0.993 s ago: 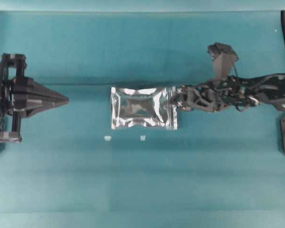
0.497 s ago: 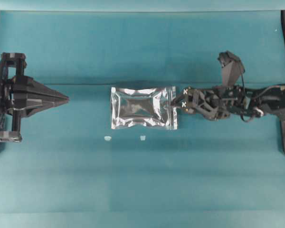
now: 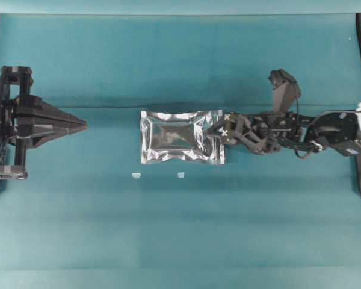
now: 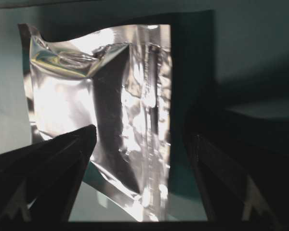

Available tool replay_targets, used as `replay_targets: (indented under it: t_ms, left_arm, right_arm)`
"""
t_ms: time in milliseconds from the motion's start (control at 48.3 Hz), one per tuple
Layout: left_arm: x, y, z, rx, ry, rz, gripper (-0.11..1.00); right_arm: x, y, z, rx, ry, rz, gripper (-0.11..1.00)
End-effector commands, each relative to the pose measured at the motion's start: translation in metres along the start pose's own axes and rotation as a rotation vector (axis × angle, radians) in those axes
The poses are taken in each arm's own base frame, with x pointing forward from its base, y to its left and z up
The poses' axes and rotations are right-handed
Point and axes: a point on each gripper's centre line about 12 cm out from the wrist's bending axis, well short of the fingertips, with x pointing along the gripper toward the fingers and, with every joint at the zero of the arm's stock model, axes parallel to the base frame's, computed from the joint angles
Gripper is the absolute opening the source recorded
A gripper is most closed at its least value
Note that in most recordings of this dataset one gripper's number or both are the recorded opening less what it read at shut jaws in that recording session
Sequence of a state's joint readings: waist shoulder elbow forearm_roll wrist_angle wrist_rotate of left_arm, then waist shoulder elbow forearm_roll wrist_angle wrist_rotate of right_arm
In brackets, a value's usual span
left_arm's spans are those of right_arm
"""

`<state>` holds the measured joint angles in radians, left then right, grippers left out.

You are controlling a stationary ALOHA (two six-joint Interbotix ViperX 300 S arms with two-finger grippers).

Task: Hand over the silver zip bag and make it stand upright.
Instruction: 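Lower the open right gripper onto the bag's right edge and close, then lift the bag with the right gripper and swing it upright toward center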

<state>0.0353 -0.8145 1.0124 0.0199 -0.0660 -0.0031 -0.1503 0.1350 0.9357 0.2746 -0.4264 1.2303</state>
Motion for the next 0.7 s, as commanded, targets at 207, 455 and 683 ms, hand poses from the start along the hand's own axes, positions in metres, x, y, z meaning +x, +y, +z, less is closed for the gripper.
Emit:
replay_targets:
  t_ms: [207,455,683]
  left_arm:
    - [0.0000,0.0005,0.0085,0.006,-0.025,0.002,0.00]
    - [-0.0001,0.0005,0.0079,0.008,-0.023,0.002,0.00]
    - [-0.0001,0.0004,0.0066,0.007,-0.020,0.002,0.00]
  right_arm:
    - [0.0084,0.0070,0.0001,0.006,-0.001,0.014,0.91]
    - [0.0107,0.0060,0.0004,0.007,0.001,0.000,0.90]
    - [0.0142,0.0068,0.0000,-0.002,0.016,-0.038,0.85]
